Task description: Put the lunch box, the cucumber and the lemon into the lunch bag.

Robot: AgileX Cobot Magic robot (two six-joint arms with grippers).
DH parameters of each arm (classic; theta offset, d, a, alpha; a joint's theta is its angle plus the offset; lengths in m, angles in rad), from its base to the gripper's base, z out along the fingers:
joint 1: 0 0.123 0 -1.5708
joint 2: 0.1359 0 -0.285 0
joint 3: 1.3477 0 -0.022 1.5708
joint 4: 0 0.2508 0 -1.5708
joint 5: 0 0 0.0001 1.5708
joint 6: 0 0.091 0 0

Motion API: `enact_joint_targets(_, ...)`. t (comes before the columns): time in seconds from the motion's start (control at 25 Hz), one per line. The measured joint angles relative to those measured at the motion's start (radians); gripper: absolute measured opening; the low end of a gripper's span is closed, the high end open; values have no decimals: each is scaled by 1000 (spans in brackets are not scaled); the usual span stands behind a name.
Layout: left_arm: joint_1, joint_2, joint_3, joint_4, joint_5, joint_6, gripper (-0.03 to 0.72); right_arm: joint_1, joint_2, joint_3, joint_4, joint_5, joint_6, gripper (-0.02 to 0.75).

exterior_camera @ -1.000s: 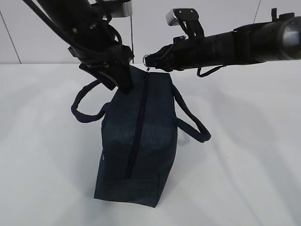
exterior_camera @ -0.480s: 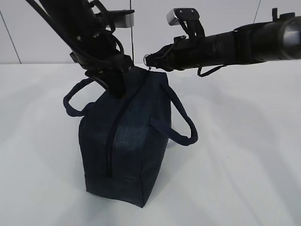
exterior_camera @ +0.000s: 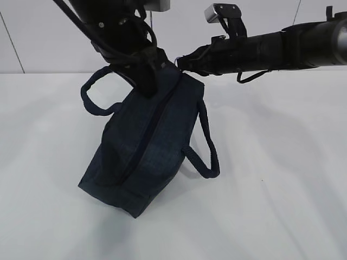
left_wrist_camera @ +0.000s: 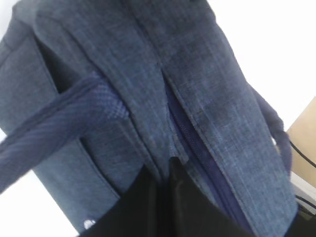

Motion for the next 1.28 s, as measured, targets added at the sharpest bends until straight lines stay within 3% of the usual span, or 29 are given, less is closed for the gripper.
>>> enact_joint_targets(0.48,-29,-127,0,11,0,-30,-6,-34,0,-2,13,50,3,7)
enact_joint_targets(0.76,-29,-157,0,22,2,-40,-6,-37,0,-7,140,100,11,18)
enact_joint_targets(0.84,-29,-157,0,26,2,-40,-6,-51,0,-25,158,116,45,81)
enact_joint_targets(1.04,-31,-146,0,42,29,-40,-6,-124,0,-102,173,177,214,461)
enact_joint_targets(1.12,-31,-133,0,45,36,-40,-7,-152,-7,-126,173,216,247,521)
enact_joint_targets(1.28,-33,-118,0,25,35,-40,-7,-210,-58,-162,173,254,270,525)
